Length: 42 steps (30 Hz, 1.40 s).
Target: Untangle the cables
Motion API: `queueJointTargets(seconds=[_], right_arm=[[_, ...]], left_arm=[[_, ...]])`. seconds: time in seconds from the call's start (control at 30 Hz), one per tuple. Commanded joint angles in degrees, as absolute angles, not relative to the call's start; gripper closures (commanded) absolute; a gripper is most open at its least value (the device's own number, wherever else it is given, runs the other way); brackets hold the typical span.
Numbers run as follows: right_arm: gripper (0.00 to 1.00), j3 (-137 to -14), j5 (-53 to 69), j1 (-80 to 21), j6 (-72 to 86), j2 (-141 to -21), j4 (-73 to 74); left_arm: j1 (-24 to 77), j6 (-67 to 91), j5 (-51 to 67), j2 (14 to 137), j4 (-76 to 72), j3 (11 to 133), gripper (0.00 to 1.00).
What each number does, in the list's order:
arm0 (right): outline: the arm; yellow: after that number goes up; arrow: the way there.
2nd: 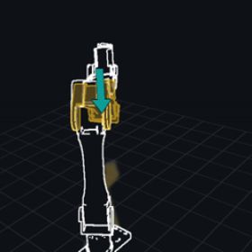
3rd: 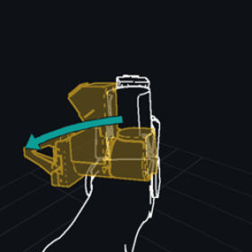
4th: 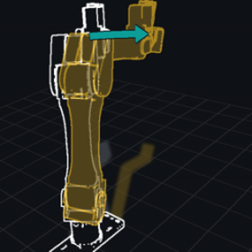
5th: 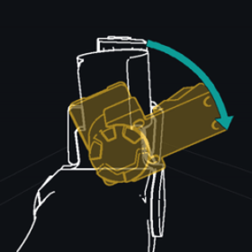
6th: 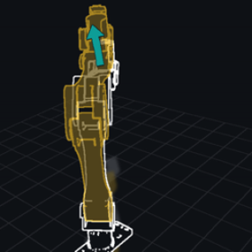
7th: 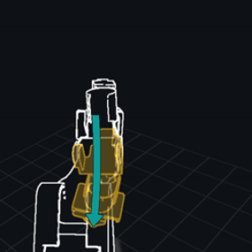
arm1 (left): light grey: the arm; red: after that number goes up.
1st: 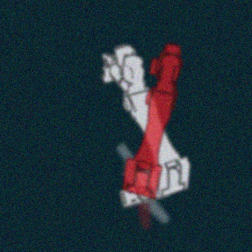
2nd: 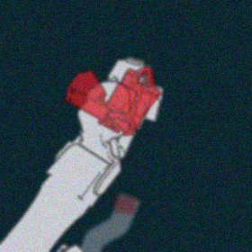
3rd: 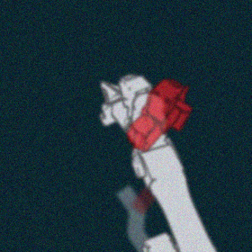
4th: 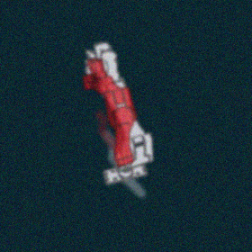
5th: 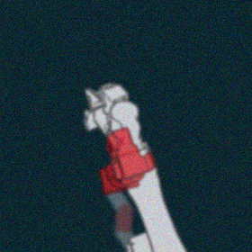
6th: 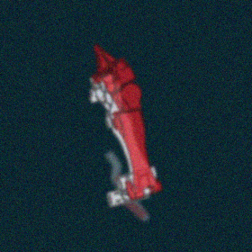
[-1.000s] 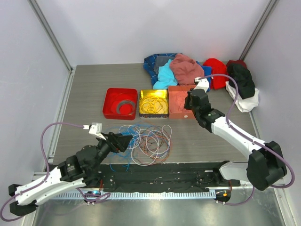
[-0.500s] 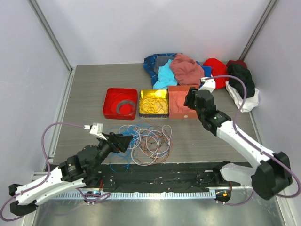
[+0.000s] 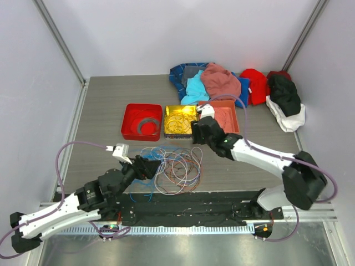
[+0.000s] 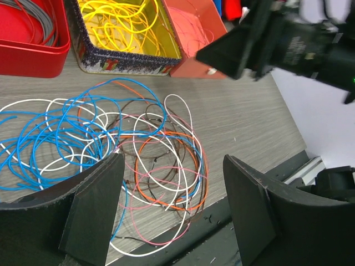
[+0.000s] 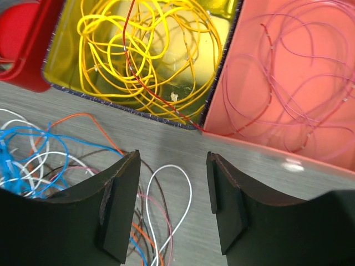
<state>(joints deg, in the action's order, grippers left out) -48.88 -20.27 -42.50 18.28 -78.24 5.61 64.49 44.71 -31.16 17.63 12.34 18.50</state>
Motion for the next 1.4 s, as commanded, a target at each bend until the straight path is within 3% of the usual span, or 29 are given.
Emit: queueJointTargets(seconds=[0.0, 0.47, 0.5, 0.57, 0.6, 0.67, 0.7, 1.03, 1.37], right_arm=[[0.41, -54.7, -21.7, -42.8, 15.0, -83.0, 1.6], [0.45, -62.2, -25.8, -42.5, 11.3, -96.5, 0.4], [0.48, -62.5, -26.3, -42.5, 11.5, -96.8, 0.4], [0.68, -62.6, -27.2, -42.5, 11.8, -96.2, 0.4], [0.84, -62.3, -28.1, -42.5, 12.3, -95.6, -1.3], [0.97, -60.8, -29.2, -42.5, 12.7, -93.3, -2.2], [0.99, -60.6, -29.8, -42.5, 13.0, -90.4, -1.9], [0.99, -58.4, -33.2, -41.1, 17.4, -71.8, 7.6], [0.99, -52.6, -25.9, -30.2, 21.0, -73.0, 6.3]], left_arm=[[64.6, 45.4, -31.5, 16.1, 10.7, 19.8, 0.24], [64.6, 45.4, -34.3, 11.2, 16.2, 19.6, 0.23], [64.6, 45.4, -34.4, 11.3, 16.1, 19.7, 0.23], [64.6, 45.4, -34.5, 11.5, 16.3, 19.8, 0.23], [64.7, 45.3, -34.5, 11.3, 16.3, 19.8, 0.23], [64.6, 45.3, -34.6, 11.3, 16.4, 19.7, 0.23], [64.6, 45.2, -34.7, 11.2, 16.3, 19.6, 0.23], [64.7, 44.8, -34.8, 12.5, 13.0, 18.3, 0.23], [64.6, 45.0, -32.2, 15.7, 10.3, 18.5, 0.23]])
